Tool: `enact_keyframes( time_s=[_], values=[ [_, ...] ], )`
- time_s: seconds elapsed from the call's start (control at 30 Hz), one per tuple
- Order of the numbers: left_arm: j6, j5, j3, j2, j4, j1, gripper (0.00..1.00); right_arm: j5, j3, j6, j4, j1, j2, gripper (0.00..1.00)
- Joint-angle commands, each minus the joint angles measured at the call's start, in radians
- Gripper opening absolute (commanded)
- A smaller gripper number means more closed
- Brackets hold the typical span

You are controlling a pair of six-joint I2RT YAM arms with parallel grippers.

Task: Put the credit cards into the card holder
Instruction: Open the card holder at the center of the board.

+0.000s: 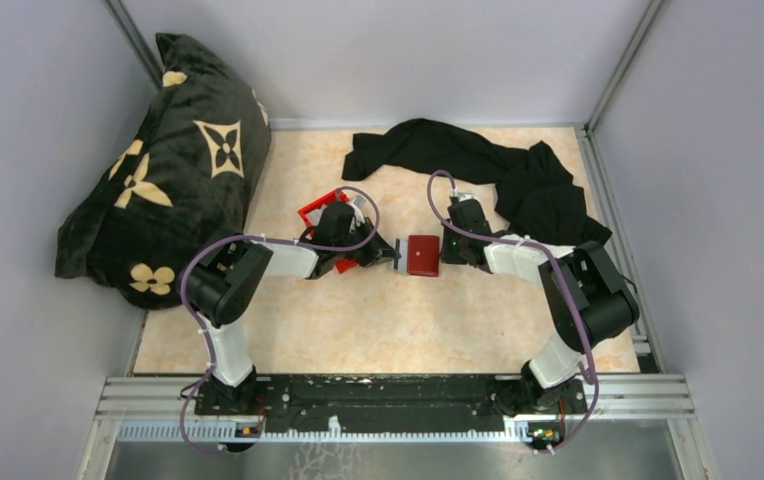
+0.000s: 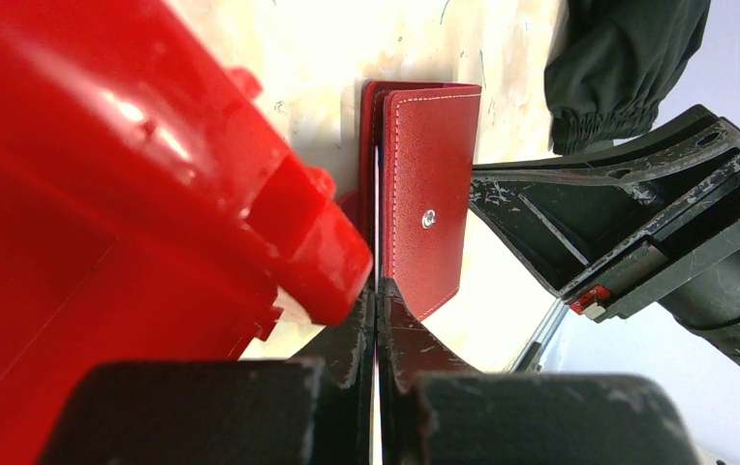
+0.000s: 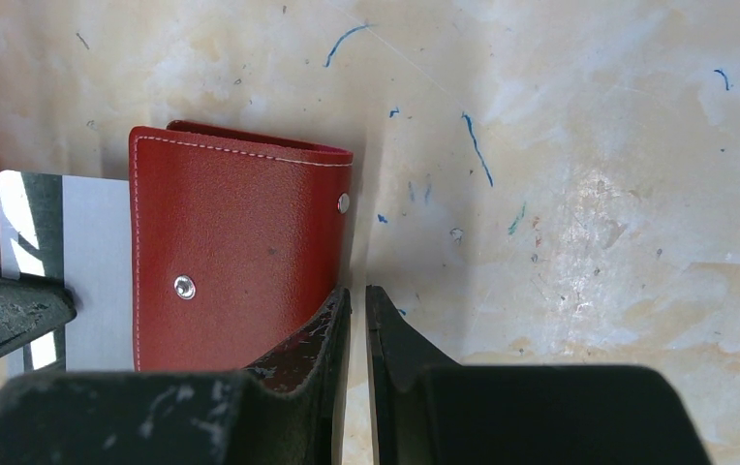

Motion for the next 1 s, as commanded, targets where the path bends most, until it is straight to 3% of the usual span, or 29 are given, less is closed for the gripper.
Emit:
enact_keyframes(
  time_s=[0.0, 0.97],
  values=[
    [0.014, 0.01, 0.023, -0.025, -0.003, 0.001, 0.0, -0.001, 0.018, -0.011, 0.019, 0.007, 0.008, 0.12],
    [-0.011, 0.003, -0.006, -0.048, 0.031, 0.001, 0.0, -0.009, 0.0, -0.006, 0.026, 0.007, 0.011, 0.11]
  ],
)
